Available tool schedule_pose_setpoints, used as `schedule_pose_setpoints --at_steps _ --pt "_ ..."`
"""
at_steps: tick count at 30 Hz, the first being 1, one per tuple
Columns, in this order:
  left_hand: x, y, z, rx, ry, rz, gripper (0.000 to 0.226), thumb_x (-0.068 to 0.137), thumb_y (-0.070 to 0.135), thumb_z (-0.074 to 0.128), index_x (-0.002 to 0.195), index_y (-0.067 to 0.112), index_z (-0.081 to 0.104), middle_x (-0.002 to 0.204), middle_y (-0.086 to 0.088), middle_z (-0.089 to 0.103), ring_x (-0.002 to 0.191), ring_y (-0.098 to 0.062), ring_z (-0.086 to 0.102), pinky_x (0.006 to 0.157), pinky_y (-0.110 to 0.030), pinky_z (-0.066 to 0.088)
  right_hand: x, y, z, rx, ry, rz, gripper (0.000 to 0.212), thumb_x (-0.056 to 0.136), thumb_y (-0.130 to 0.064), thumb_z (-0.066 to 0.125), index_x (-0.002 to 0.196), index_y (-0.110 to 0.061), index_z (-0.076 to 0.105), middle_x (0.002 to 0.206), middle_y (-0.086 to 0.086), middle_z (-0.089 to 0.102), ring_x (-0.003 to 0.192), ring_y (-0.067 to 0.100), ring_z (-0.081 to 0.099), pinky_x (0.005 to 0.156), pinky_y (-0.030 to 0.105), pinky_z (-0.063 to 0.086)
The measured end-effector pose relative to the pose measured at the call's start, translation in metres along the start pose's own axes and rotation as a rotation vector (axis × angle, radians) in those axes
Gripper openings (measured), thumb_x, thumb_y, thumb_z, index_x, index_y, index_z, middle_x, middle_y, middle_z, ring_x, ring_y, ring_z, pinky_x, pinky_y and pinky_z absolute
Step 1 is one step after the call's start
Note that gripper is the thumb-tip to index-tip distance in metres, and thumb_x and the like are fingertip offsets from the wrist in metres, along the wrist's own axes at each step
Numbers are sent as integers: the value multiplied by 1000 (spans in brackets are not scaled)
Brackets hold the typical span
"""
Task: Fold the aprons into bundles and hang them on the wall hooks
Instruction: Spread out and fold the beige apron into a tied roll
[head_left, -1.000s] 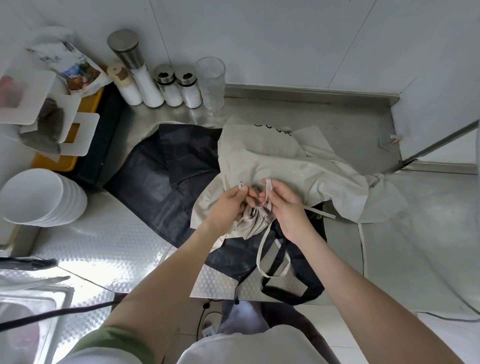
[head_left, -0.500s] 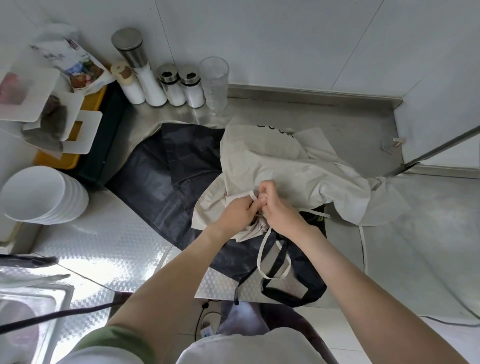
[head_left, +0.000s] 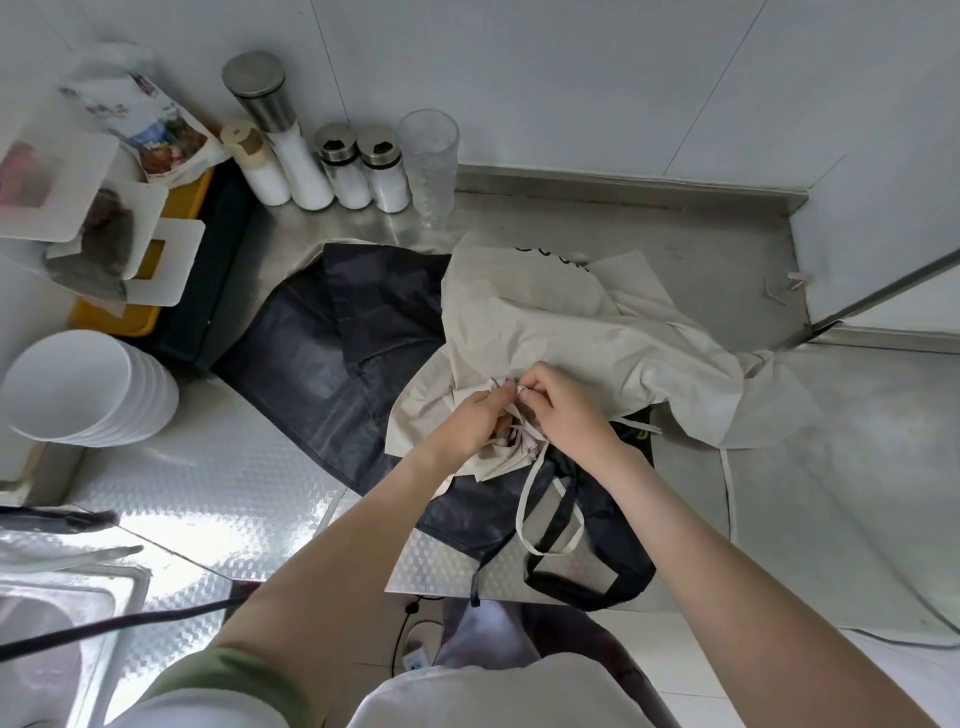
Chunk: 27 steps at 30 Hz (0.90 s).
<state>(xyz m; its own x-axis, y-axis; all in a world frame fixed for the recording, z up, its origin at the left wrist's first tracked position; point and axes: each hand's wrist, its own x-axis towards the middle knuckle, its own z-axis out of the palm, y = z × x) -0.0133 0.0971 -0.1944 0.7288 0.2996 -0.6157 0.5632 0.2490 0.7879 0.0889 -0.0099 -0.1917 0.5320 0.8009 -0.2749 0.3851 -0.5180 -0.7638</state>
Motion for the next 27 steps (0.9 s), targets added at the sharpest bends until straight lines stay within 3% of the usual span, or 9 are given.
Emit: schedule_pose_setpoints --at_steps 2,5,8,11,14,17,19,24,27 --pt "0 1 0 -21 10 -4 45 103 37 35 74 7 52 49 1 44 46 -10 38 47 -22 31 -1 0 -2 -17 9 -27 10 99 -16 48 89 -15 50 76 -9 52 67 6 50 64 27 42" --pt "0 2 0 -40 36 7 45 104 32 38 64 13 48 49 2 43 44 -8 37 47 -21 30 -3 -4 2 94 30 8 6 96 -17 54 92 -17 49 78 -5 54 70 9 53 69 30 47" --pt "0 -1 0 -89 37 50 36 104 26 40 72 14 52 49 6 45 45 -6 39 48 -20 32 -4 -12 4 239 -12 123 29 86 -18 68 102 -12 45 80 -4 52 70 7 52 70 27 47" --pt "0 -2 -1 -161 50 94 30 104 18 40 79 11 55 46 10 48 41 -2 43 44 -15 36 -2 -11 1 139 -126 235 37 82 -18 74 104 -15 45 83 -1 53 73 8 52 70 23 45" --pt "1 -5 -1 -181 72 117 32 104 20 40 79 10 57 46 5 45 39 -4 39 42 -15 32 -3 -5 1 102 -176 226 9 90 -15 63 92 -8 58 73 -2 55 67 12 51 68 29 41" --pt "2 -7 -2 -175 66 107 41 105 26 38 74 13 61 49 1 41 40 -6 35 40 -16 29 -6 -3 1 172 -155 259 24 98 -14 49 88 5 61 70 0 54 69 15 51 73 35 43" --pt "6 -8 -5 -213 48 49 44 104 31 40 68 17 60 52 -1 41 40 -9 35 40 -18 29 -5 -6 -1 216 -165 306 28 100 -20 46 88 1 61 73 2 54 67 13 49 73 32 43" --pt "11 -7 -12 -364 -58 -15 27 102 19 44 84 9 61 59 -1 47 45 -6 34 42 -16 29 -3 -11 0 243 -172 353 30 102 -25 42 76 -15 52 69 -2 50 60 8 46 57 19 37" --pt "7 -3 -16 -190 -105 37 21 99 10 49 88 9 67 55 5 47 45 -4 33 45 -16 26 -4 -6 1 410 -160 432 29 102 -15 42 73 -14 49 65 -1 45 54 7 39 44 16 31"
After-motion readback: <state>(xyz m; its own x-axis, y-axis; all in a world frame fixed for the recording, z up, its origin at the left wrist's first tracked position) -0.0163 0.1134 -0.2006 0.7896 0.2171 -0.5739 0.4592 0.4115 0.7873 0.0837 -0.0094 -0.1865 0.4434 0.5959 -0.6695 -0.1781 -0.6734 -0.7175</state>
